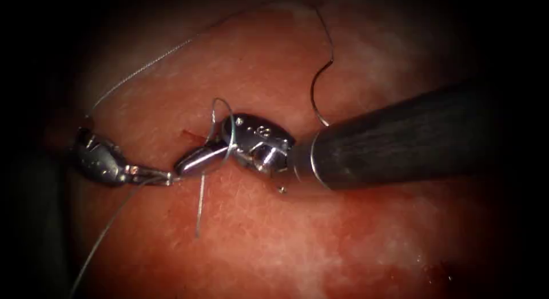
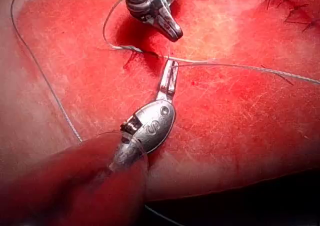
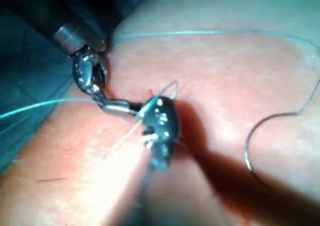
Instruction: Wound Closure
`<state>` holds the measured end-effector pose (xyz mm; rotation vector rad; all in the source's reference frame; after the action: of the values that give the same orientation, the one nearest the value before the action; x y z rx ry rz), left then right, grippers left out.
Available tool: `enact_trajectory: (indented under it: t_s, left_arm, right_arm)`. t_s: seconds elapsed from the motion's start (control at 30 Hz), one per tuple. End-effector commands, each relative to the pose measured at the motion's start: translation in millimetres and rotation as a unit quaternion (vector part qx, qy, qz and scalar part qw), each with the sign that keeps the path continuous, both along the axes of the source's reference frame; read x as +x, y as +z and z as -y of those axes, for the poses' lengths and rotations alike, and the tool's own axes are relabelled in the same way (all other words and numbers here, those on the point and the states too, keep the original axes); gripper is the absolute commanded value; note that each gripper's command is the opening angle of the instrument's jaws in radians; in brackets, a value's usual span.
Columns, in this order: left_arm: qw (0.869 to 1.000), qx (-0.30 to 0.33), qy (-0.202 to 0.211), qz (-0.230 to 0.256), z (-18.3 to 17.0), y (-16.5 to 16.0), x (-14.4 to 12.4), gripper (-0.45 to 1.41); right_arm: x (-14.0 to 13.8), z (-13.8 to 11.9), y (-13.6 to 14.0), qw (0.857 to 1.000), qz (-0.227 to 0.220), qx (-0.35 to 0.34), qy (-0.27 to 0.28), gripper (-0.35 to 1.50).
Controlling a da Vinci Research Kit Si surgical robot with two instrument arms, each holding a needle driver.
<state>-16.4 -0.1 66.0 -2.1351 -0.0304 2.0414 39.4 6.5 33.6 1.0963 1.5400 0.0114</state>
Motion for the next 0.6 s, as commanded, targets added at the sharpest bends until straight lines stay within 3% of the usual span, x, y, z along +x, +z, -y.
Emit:
enact_trajectory:
  t_s: [0.03, 0.4, 0.53, 0.6]
  left_arm:
    - [1.0, 0.003, 0.001, 0.001, 1.0, 0.3, -0.5, -0.45]
    - [1.0, 0.012, -0.001, 0.002, -0.8, -0.6, -0.5, -0.45]
    - [1.0, 0.013, -0.002, 0.0, -1.2, -0.6, -0.4, -0.45]
    - [1.0, 0.014, -0.003, 0.0, -1.2, -0.7, -0.4, -0.45]
  right_arm:
    - [0.4, 1.1, 0.6, 1.0, 0.005, -0.018, -0.016, -0.1]
    - [1.3, 2.2, 0.0, 0.985, 0.017, -0.137, -0.107, 0.04]
    - [2.2, 2.8, -0.3, 0.971, 0.009, -0.176, -0.164, 0.07]
    - [2.6, 3.0, -0.4, 0.965, 0.011, -0.188, -0.182, 0.19]
